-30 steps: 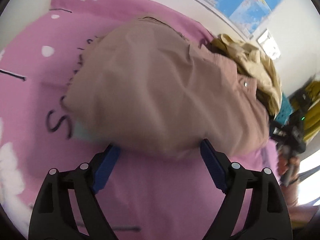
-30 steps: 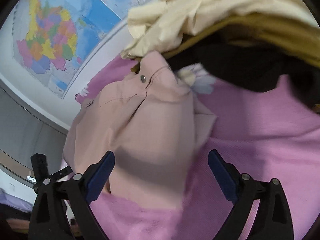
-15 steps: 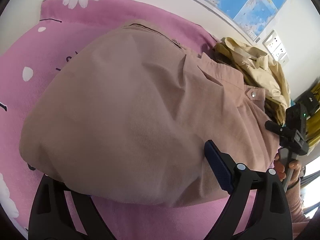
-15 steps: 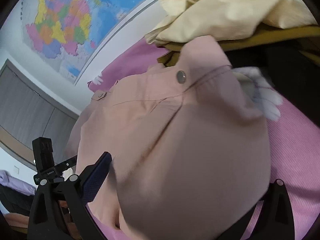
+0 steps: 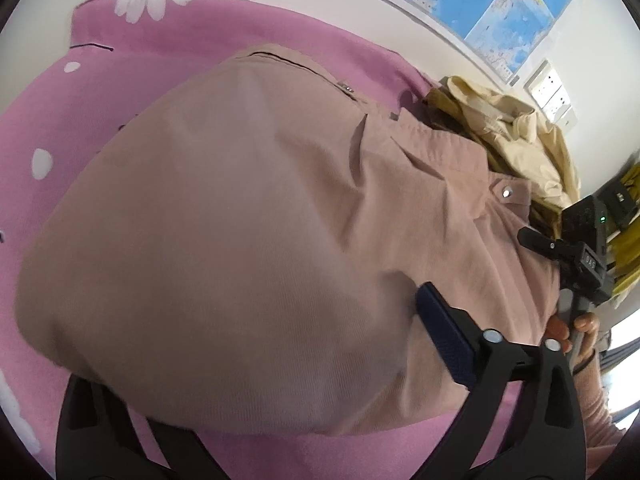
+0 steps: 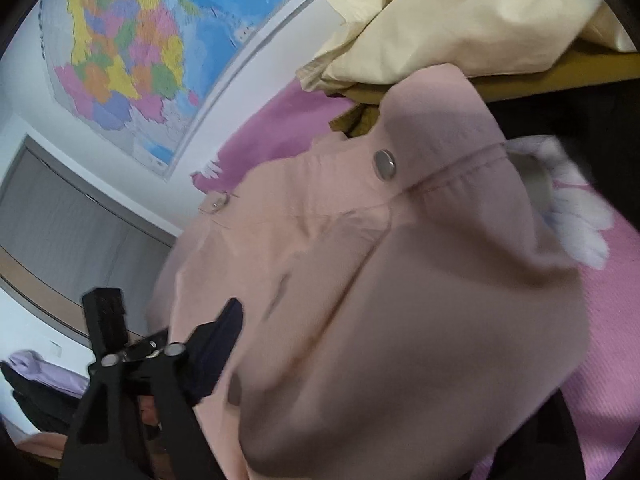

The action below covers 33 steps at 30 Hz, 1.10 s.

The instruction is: Fold large clothes

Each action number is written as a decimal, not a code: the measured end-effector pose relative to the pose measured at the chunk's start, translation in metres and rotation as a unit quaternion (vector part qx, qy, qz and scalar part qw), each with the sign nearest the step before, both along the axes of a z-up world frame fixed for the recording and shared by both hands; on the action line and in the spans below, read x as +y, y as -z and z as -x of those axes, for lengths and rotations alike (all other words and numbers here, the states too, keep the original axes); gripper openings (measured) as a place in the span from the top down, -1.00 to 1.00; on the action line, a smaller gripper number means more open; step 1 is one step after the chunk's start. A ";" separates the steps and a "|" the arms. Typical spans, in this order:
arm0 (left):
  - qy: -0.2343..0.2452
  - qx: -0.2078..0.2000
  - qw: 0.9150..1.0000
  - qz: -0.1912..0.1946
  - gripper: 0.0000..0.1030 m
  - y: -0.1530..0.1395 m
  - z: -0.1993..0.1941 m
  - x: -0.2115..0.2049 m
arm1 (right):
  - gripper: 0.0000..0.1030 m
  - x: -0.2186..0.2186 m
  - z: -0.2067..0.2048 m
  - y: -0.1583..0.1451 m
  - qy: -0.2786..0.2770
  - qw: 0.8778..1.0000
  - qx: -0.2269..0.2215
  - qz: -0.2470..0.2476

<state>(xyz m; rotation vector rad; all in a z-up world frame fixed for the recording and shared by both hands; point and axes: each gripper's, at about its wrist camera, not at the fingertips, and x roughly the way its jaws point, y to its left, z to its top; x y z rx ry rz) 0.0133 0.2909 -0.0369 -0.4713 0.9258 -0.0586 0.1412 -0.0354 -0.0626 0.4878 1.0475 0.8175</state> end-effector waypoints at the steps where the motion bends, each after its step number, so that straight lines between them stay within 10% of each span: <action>1: -0.005 -0.003 1.000 0.003 -0.89 0.000 -0.002 0.001 | -0.60 0.005 -0.001 -0.002 -0.003 1.000 -0.007 0.013; 6: -0.025 -0.002 1.000 0.002 -0.51 0.000 -0.012 0.006 | 0.49 0.017 -0.006 0.001 -0.016 1.000 0.002 0.024; 10: -0.036 0.009 0.998 0.042 0.14 0.003 -0.014 0.026 | 0.56 0.024 -0.004 -0.003 -0.025 1.000 -0.006 0.014; 13: -0.034 0.011 0.997 0.062 0.14 0.006 -0.013 0.033 | 0.11 0.025 -0.011 0.004 -0.012 1.000 0.020 0.003; 17: -0.029 0.007 0.998 0.055 -0.07 0.005 -0.017 0.027 | 0.09 0.026 -0.015 0.007 -0.013 0.999 0.030 -0.014; 22: -0.029 0.006 0.999 0.039 0.21 0.006 -0.025 0.022 | 0.57 0.025 -0.012 0.007 -0.018 0.999 0.024 -0.012; 33: -0.019 -0.009 1.000 0.014 0.52 -0.008 -0.020 0.014 | 0.66 0.030 0.001 -0.014 -0.017 1.000 -0.012 -0.005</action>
